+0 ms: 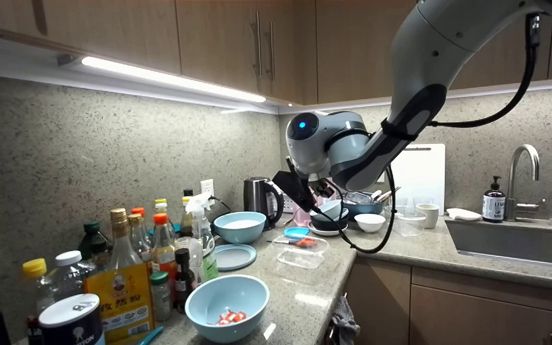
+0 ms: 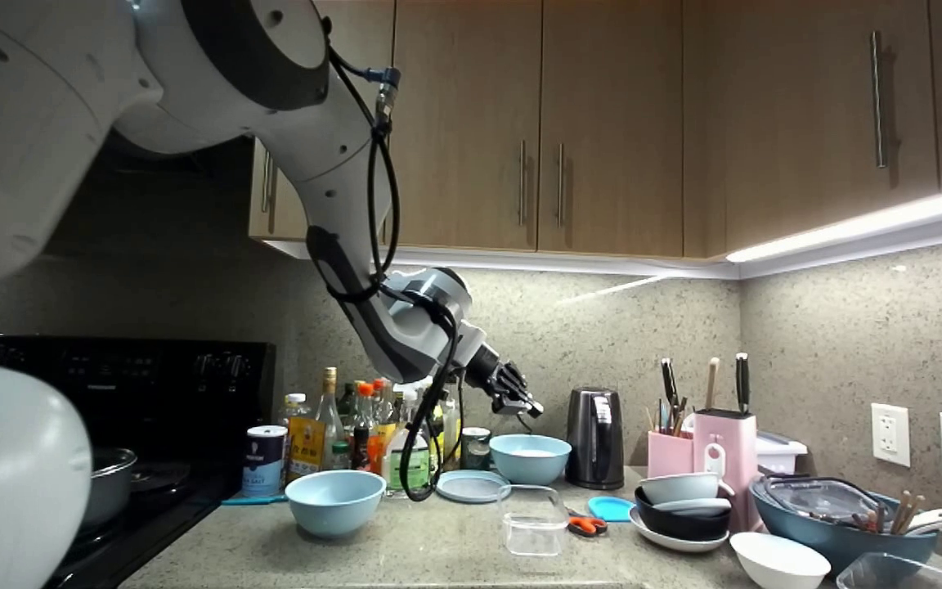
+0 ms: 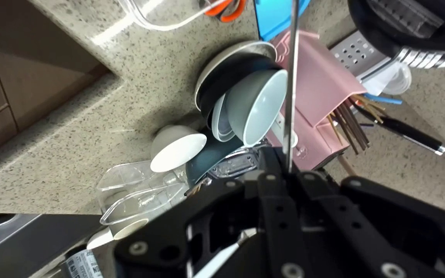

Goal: Move the spoon from the blue bowl to the clear bowl

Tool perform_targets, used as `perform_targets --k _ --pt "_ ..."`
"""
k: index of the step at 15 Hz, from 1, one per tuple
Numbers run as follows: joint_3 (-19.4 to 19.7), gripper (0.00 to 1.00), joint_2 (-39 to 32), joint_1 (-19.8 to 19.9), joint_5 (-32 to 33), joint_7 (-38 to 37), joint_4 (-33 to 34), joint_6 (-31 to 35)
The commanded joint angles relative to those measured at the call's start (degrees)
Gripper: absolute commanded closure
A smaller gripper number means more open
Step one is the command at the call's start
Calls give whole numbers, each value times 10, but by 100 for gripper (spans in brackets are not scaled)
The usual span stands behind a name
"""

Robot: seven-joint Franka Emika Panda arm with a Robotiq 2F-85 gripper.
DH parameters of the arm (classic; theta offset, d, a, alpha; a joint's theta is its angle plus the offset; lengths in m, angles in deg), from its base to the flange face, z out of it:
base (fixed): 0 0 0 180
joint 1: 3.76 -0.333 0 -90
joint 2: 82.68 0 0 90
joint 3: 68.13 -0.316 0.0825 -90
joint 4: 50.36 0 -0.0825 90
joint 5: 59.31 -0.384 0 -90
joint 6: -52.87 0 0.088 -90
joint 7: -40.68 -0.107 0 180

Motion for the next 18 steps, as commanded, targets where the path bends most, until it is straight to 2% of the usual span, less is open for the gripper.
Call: perform_targets --k 1,4,8,18 --pt "-74 99 -43 80 22 -44 63 -53" --pt "-118 99 -68 121 -5 -14 92 -94" --pt "-150 99 -100 145 -17 -5 125 -135" --pt "-167 99 -206 170 -61 32 251 -172"
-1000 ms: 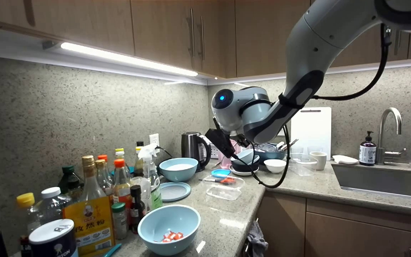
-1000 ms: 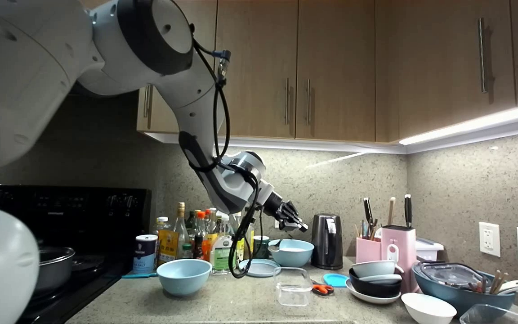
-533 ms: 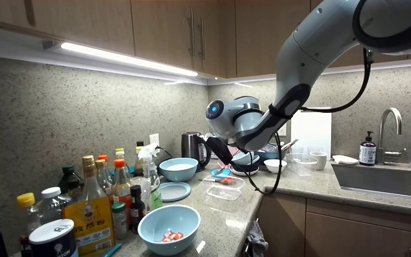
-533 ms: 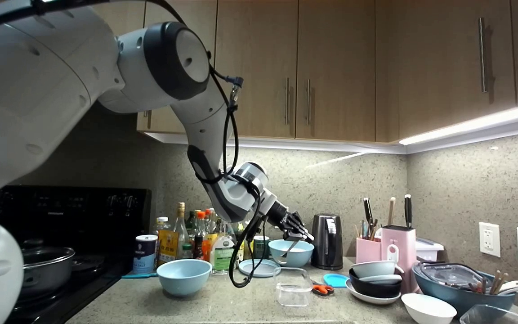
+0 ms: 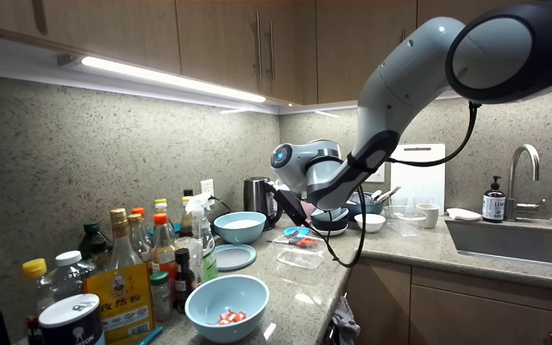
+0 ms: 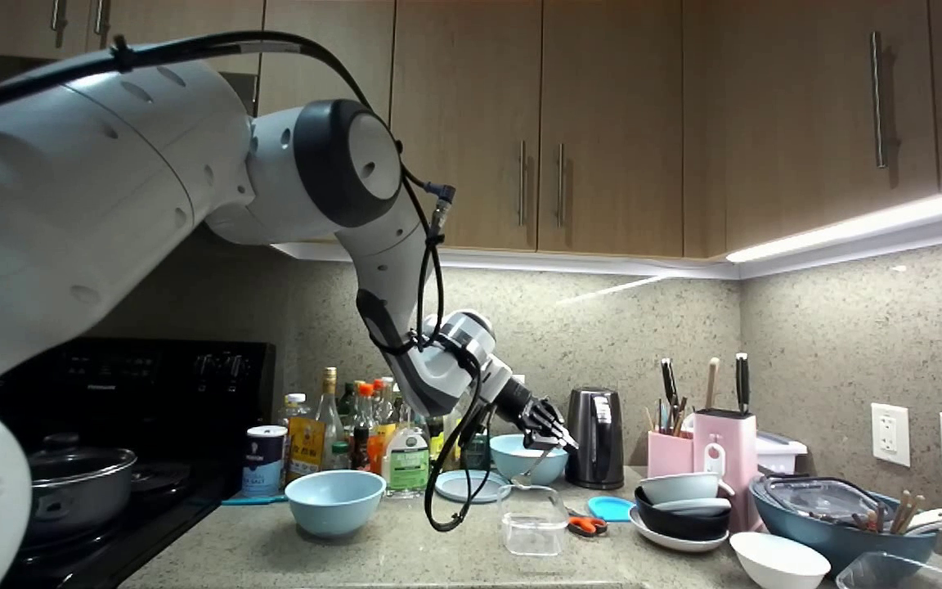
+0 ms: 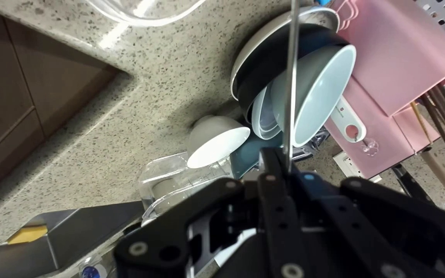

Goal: Move the spoon from the blue bowl to the clear bowl

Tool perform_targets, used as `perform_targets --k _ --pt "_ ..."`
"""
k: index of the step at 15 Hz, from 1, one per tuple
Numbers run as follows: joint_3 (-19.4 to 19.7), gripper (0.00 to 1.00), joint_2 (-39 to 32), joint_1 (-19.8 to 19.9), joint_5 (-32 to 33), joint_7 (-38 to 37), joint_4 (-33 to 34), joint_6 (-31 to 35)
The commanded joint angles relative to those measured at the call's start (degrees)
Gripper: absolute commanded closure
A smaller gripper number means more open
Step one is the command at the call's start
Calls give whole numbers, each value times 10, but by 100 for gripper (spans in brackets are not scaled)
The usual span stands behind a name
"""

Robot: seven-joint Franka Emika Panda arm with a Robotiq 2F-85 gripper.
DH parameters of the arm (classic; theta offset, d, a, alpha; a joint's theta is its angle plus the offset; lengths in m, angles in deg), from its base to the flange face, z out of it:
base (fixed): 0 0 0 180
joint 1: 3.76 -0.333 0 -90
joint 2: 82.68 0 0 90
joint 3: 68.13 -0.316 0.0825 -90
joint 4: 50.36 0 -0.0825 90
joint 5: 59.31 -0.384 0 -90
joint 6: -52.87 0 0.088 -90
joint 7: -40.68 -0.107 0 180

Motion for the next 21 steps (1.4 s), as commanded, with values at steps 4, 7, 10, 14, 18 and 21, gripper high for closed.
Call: perform_targets --k 4,7,10,14,18,21 --pt "-6 99 -91 17 -63 66 124 -45" --pt "-3 99 -137 14 -86 95 183 -68" --pt "-3 99 -173 12 -110 131 230 -85" --pt "3 79 -205 8 -151 181 278 -104" --pt "11 55 -215 2 -176 208 308 -118" --pt "15 34 -217 -1 -192 220 325 -123"
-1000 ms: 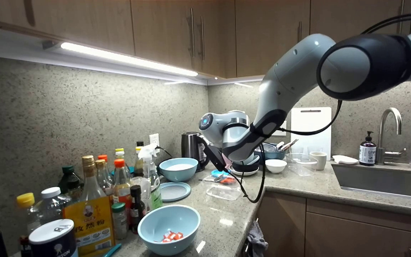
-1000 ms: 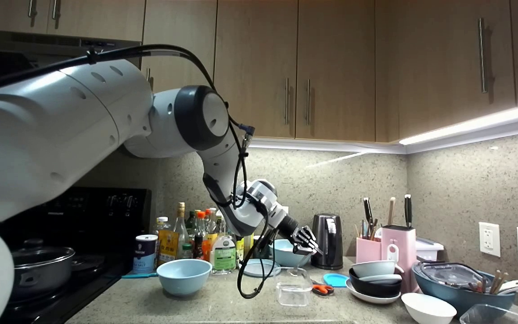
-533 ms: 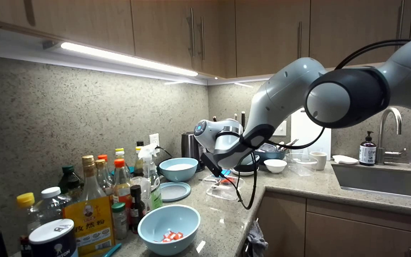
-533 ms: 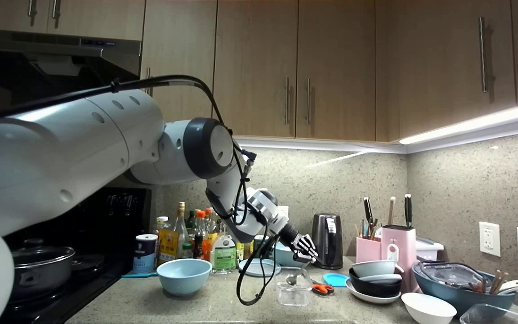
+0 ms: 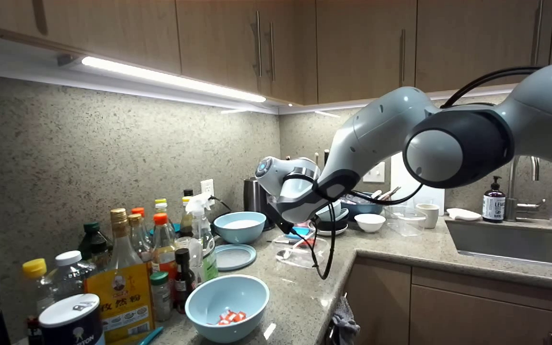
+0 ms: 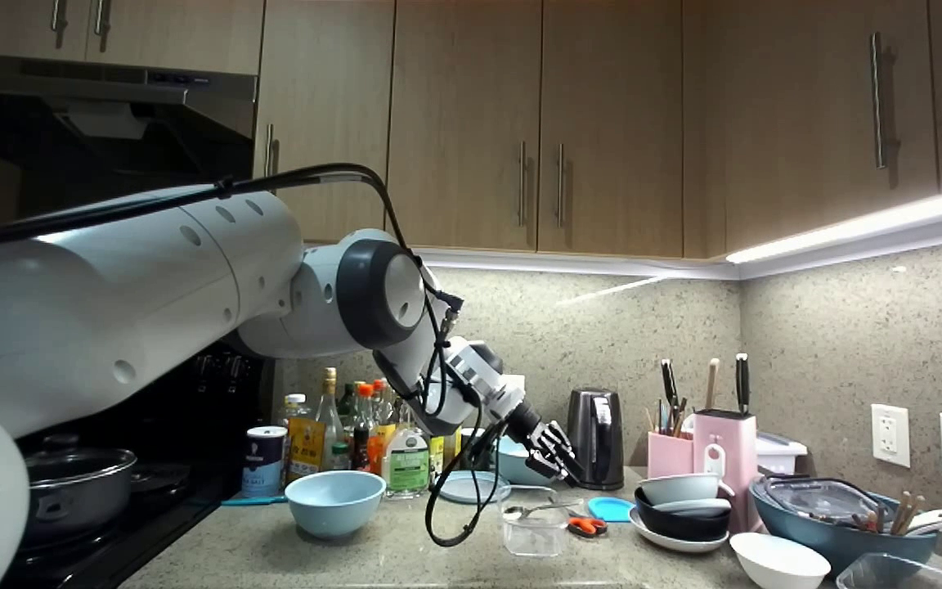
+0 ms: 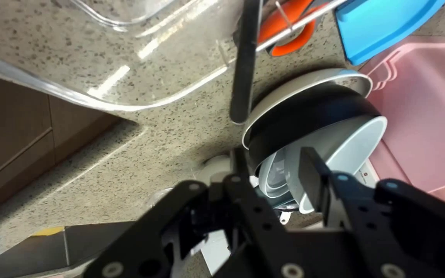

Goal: Move the spoon from the blue bowl to the clear bowl

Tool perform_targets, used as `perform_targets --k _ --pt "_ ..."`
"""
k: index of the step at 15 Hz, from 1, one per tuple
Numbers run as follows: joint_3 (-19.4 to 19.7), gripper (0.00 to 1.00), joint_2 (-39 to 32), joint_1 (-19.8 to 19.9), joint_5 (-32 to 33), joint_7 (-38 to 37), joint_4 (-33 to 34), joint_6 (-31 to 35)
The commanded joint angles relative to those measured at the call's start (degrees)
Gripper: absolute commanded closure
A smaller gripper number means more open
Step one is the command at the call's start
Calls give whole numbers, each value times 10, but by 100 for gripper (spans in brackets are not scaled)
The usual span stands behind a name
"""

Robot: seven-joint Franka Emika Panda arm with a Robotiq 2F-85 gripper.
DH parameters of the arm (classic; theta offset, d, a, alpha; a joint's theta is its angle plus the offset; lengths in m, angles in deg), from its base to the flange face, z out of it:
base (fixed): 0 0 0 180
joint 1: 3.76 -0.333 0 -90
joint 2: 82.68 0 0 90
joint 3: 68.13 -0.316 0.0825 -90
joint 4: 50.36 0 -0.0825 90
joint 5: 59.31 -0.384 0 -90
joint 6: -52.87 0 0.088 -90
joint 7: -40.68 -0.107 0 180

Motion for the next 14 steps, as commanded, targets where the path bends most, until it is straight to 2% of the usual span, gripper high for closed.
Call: perform_targets --k 1,5,7,8,10,14 --pt "13 28 -8 -6 -36 37 34 -20" --pt "19 3 11 -12 -52 46 28 -31" --pt "15 0 40 -18 -56 45 -2 -19" --pt "29 9 4 -17 -48 26 33 -15" --pt "28 0 11 -23 -50 27 33 -15" --pt "28 0 14 -25 -51 27 29 -15"
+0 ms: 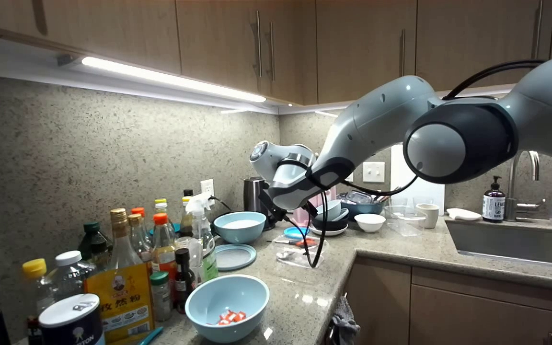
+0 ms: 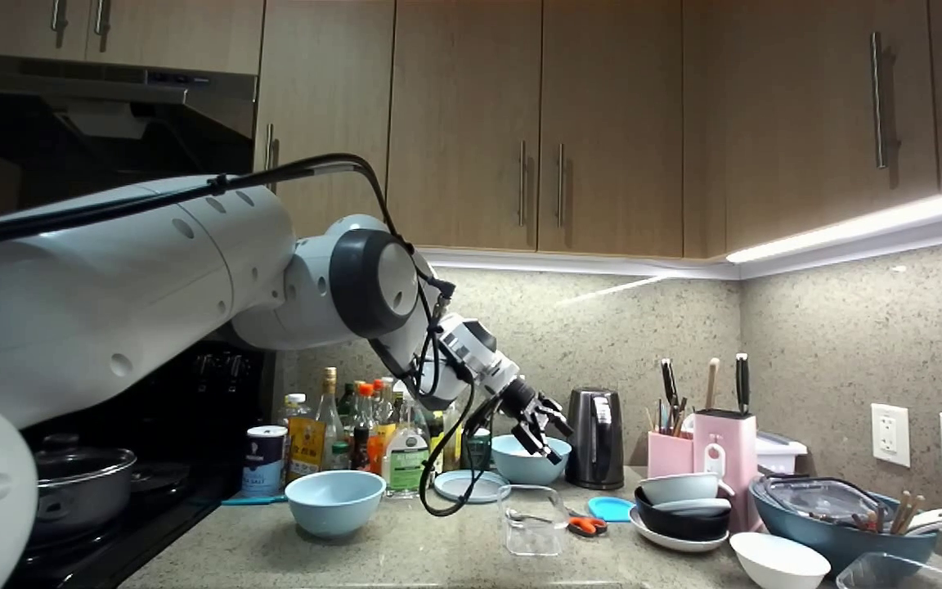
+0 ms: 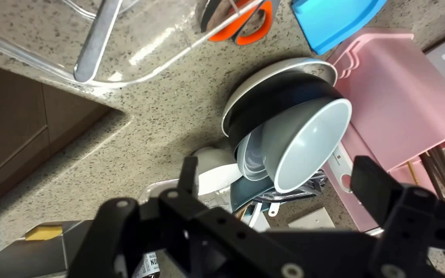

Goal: Move the spoon from the blue bowl to the clear bowl

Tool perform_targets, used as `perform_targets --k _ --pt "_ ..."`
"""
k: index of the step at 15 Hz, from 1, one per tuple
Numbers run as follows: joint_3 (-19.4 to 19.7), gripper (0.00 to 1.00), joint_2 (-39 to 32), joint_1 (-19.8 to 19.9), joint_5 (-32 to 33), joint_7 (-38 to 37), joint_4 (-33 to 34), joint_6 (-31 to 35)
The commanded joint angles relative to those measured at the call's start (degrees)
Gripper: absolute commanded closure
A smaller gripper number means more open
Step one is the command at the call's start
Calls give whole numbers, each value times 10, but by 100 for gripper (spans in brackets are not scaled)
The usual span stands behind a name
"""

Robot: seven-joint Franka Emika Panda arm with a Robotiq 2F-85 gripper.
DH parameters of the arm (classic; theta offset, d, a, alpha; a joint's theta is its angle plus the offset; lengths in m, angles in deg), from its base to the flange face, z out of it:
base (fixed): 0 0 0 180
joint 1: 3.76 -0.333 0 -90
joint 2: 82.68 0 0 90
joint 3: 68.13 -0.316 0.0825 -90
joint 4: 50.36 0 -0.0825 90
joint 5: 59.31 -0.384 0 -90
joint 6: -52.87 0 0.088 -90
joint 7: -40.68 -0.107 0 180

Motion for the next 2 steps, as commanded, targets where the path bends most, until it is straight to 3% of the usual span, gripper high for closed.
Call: perform_targets --k 1,2 --pt "17 0 -2 -9 -16 5 1 2" --pt "17 0 -2 -9 -16 5 1 2"
